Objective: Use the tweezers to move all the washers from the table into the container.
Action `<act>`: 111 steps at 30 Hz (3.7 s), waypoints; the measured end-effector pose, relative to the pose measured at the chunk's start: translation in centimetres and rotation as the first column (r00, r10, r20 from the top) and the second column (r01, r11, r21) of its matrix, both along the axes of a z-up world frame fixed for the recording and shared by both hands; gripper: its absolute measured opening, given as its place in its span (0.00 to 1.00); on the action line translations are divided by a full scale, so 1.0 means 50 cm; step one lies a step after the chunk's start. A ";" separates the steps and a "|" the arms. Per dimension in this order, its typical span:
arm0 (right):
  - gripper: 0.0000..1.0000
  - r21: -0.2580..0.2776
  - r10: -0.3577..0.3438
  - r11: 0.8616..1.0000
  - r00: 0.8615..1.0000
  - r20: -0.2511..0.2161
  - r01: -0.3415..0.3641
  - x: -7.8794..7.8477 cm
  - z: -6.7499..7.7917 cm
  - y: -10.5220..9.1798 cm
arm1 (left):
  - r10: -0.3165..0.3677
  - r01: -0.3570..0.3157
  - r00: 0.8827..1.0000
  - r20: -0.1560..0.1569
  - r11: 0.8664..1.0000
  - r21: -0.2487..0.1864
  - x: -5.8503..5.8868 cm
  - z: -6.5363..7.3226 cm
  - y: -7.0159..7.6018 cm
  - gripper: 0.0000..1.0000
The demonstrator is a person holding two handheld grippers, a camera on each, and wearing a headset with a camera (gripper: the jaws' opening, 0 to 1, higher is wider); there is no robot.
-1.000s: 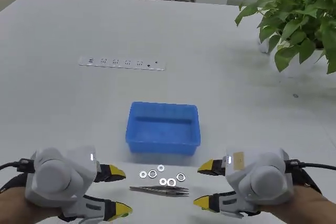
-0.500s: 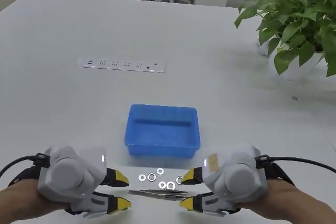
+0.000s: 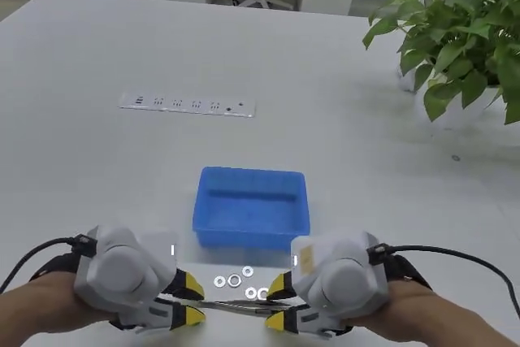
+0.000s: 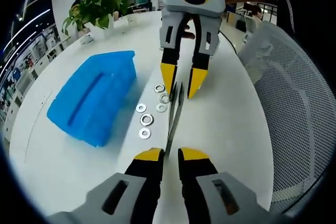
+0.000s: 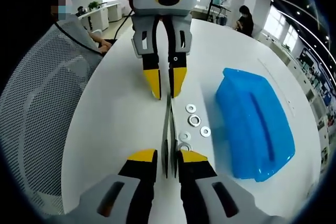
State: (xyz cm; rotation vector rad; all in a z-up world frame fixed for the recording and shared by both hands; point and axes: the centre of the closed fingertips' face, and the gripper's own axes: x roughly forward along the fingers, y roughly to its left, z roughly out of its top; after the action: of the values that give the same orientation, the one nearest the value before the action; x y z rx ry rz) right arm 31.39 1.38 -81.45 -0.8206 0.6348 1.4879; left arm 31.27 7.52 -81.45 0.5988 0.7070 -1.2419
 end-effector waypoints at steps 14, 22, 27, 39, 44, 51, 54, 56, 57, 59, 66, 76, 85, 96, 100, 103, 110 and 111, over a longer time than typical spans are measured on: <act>0.12 -0.011 0.007 1.000 1.000 0.017 -0.007 -0.001 -0.005 -0.001 | -0.053 0.053 0.999 -0.003 0.998 0.016 -0.014 0.001 -0.002 0.06; 0.12 -0.021 0.022 1.000 1.000 0.022 -0.021 -0.006 -0.006 -0.001 | -0.078 0.079 0.997 -0.005 0.996 0.031 -0.027 0.005 -0.001 0.06; 0.12 -0.023 0.027 0.999 0.999 0.019 -0.026 -0.010 -0.007 0.000 | -0.077 0.077 0.997 0.004 0.997 0.028 -0.026 0.019 0.001 0.05; 0.14 -0.024 0.037 0.999 0.999 0.024 -0.036 -0.020 -0.005 0.008 | -0.083 0.083 0.996 0.018 0.996 0.019 -0.035 0.066 -0.009 0.05; 0.15 -0.018 0.034 0.999 0.999 0.025 -0.034 -0.021 -0.006 0.011 | -0.096 0.095 0.995 0.039 0.995 0.014 -0.035 0.088 -0.018 0.05; 0.12 -0.008 0.021 1.000 1.000 0.016 -0.021 -0.022 -0.001 0.013 | -0.111 0.110 0.992 0.056 0.994 0.013 -0.032 0.113 -0.031 0.05; 0.11 -0.005 0.011 1.000 1.000 0.013 -0.011 -0.021 0.002 0.010 | -0.114 0.114 0.991 0.064 0.993 0.009 -0.030 0.124 -0.038 0.05; 0.10 0.001 0.000 1.000 1.000 0.013 0.000 -0.020 0.006 0.008 | -0.113 0.113 0.991 0.068 0.994 -0.003 -0.029 0.133 -0.044 0.05; 0.10 0.004 -0.004 1.000 1.000 0.010 0.004 -0.020 0.008 0.007 | -0.114 0.115 0.991 0.071 0.993 -0.008 -0.028 0.138 -0.047 0.05; 0.10 0.011 -0.010 1.000 1.000 0.010 0.010 -0.020 0.012 0.007 | -0.119 0.121 0.990 0.077 0.993 -0.011 -0.029 0.151 -0.052 0.05; 0.10 0.057 -0.039 0.998 0.999 0.014 0.038 -0.013 0.039 0.017 | -0.143 0.145 0.983 0.111 0.989 -0.011 -0.021 0.196 -0.066 0.05; 0.10 0.105 -0.060 0.993 0.998 0.004 0.060 -0.015 0.058 0.044 | -0.161 0.168 0.977 0.142 0.985 -0.040 -0.022 0.235 -0.087 0.06; 0.10 0.119 -0.066 0.991 0.998 -0.020 0.068 -0.030 0.050 0.053 | -0.181 0.189 0.975 0.132 0.981 -0.053 -0.033 0.233 -0.109 0.06; 0.10 0.127 -0.076 0.989 0.996 -0.038 0.080 -0.038 0.044 0.049 | -0.198 0.205 0.974 0.111 0.977 -0.059 -0.037 0.202 -0.130 0.06; 0.10 0.134 -0.079 0.987 0.996 -0.042 0.084 -0.038 0.044 0.049 | -0.197 0.203 0.975 0.100 0.977 -0.059 -0.038 0.190 -0.129 0.06; 0.11 0.140 -0.083 0.986 0.996 -0.041 0.088 -0.036 0.044 0.050 | -0.197 0.204 0.975 0.104 0.977 -0.063 -0.037 0.188 -0.130 0.06; 0.12 0.140 -0.078 0.987 0.996 -0.033 0.082 -0.030 0.045 0.053 | -0.213 0.220 0.971 0.110 0.974 -0.051 -0.034 0.189 -0.127 0.06; 0.12 0.142 -0.078 0.986 0.996 -0.034 0.082 -0.029 0.046 0.054 | -0.215 0.222 0.970 0.111 0.974 -0.050 -0.034 0.189 -0.127 0.06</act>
State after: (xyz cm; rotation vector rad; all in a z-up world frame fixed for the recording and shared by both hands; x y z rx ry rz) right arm 29.94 4.08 -79.17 -0.6575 0.5683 1.4558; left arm 29.59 1.17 -72.00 0.6995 0.5227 -1.4200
